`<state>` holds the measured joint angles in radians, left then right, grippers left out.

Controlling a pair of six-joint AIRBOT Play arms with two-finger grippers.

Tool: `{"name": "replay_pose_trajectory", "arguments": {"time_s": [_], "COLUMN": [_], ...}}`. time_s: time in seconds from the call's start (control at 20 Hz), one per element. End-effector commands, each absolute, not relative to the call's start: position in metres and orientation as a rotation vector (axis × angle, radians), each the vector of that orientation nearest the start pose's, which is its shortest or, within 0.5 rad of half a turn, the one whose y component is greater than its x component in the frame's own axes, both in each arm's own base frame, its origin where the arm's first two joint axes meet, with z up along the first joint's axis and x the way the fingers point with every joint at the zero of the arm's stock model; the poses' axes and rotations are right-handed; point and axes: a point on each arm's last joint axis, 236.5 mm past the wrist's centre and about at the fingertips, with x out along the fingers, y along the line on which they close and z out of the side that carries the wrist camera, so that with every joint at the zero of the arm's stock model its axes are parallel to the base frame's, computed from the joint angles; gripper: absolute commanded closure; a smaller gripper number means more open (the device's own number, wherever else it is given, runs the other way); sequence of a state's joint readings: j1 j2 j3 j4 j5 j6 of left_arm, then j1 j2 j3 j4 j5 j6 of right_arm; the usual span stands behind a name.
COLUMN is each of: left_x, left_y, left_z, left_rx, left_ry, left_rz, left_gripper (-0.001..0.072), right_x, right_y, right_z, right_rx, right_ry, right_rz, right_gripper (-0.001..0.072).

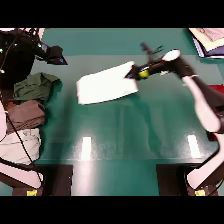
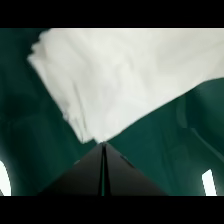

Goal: Fold the shirts.

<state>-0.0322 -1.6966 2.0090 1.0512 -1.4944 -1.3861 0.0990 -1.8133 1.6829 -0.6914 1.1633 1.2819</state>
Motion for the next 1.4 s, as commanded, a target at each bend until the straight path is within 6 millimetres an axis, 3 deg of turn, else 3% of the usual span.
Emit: {"name": "replay_pose_trajectory", "arguments": {"time_s": [0.0, 0.15, 0.3, 0.45, 0.55, 0.75, 1.0, 1.3, 1.35], "left_x": [0.482, 0.477, 0.475, 0.472, 0.471, 0.471, 0.472, 0.472, 0.472], "left_y": [-0.164, -0.192, -0.211, -0.225, -0.227, -0.226, -0.226, -0.223, -0.223], "left_z": [0.139, 0.142, 0.144, 0.146, 0.146, 0.145, 0.145, 0.141, 0.141], "left_rx": [-0.130, -0.105, -0.091, -0.080, -0.079, -0.076, -0.072, -0.063, -0.063], "left_ry": [1.085, 1.065, 1.046, 1.034, 1.035, 1.036, 1.034, 1.044, 1.042], "left_rz": [-0.618, -0.662, -0.689, -0.710, -0.713, -0.709, -0.708, -0.700, -0.698], "left_gripper": [0.0684, 0.0685, 0.0684, 0.0684, 0.0684, 0.0684, 0.0684, 0.0684, 0.0684], "right_x": [0.501, 0.492, 0.469, 0.449, 0.443, 0.442, 0.425, 0.400, 0.391], "right_y": [0.092, -0.020, -0.122, -0.190, -0.218, -0.243, -0.241, -0.227, -0.232], "right_z": [0.063, 0.085, 0.099, 0.107, 0.117, 0.149, 0.185, 0.196, 0.192], "right_rx": [0.555, 0.650, 0.720, 0.743, 0.713, 0.668, 0.631, 0.604, 0.577], "right_ry": [1.036, 0.892, 0.752, 0.676, 0.629, 0.555, 0.579, 0.666, 0.698], "right_rz": [0.476, 0.242, 0.014, -0.115, -0.158, -0.191, -0.132, -0.082, -0.127], "right_gripper": [0.0691, 0.0691, 0.0692, 0.0692, 0.0692, 0.0692, 0.0692, 0.0692, 0.0692]}}
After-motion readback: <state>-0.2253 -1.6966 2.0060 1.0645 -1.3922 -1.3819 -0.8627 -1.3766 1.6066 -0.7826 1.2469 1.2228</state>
